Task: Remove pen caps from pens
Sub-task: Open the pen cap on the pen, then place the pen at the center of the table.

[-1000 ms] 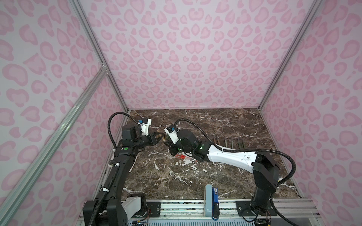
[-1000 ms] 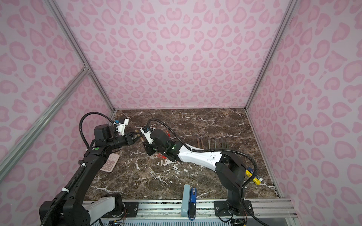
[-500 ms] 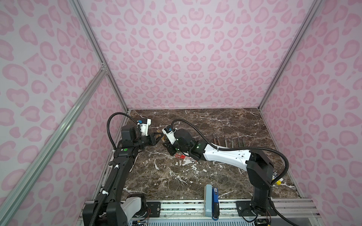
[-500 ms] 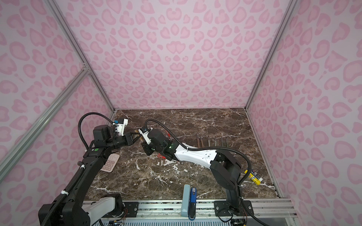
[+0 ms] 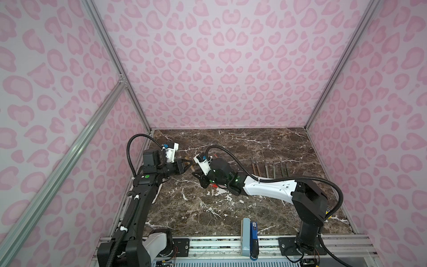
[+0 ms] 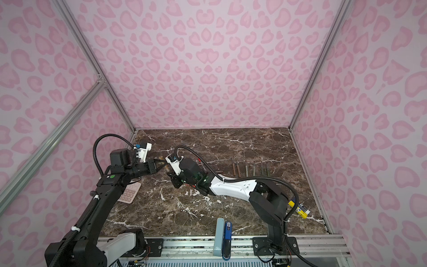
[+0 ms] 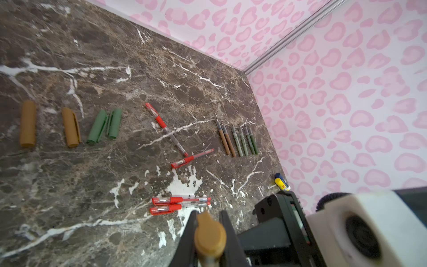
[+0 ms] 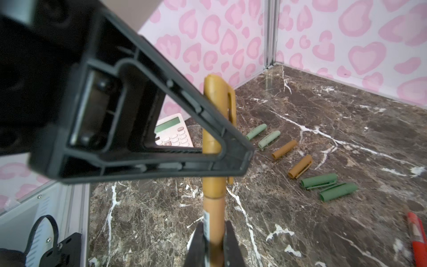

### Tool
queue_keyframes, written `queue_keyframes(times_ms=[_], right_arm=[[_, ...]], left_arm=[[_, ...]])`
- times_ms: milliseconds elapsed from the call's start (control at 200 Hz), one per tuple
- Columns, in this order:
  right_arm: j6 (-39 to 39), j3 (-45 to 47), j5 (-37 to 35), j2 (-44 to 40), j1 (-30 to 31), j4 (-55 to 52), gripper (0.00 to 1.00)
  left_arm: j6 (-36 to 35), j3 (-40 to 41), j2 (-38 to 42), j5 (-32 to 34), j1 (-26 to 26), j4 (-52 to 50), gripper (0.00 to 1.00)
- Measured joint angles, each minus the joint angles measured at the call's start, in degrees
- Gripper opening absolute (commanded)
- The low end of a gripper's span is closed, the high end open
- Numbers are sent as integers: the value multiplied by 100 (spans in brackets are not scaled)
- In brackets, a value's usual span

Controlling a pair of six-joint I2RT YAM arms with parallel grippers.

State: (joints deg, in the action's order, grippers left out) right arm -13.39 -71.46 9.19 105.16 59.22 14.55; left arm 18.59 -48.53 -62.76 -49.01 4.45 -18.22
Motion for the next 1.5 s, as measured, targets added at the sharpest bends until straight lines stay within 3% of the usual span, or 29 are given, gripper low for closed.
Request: queue_keyframes(times_ms=[125, 285, 530, 840, 1115, 1500], right_arm=[[-39, 437, 24, -208, 9, 396, 0], [-142, 894, -256, -505, -129, -800, 0], [-203, 1281, -369, -981, -321, -1023, 0], [-380, 1829, -745, -1934, -1082, -1456, 0], [-654, 2155, -960, -2461, -1937, -2210, 0], [-588, 1886, -1043, -1967, -3016, -3027, 0]], left_arm=[[81, -70, -22, -195, 81, -278, 4], [17, -291, -37, 291, 221, 369, 4], [-33, -452, -151, 450, 254, 382, 4], [-389, -761, -730, 1047, 122, 55, 3], [-1047, -1563, -1808, 2105, -245, -706, 3], [-1720, -3386, -3897, 3213, -459, -1816, 3]])
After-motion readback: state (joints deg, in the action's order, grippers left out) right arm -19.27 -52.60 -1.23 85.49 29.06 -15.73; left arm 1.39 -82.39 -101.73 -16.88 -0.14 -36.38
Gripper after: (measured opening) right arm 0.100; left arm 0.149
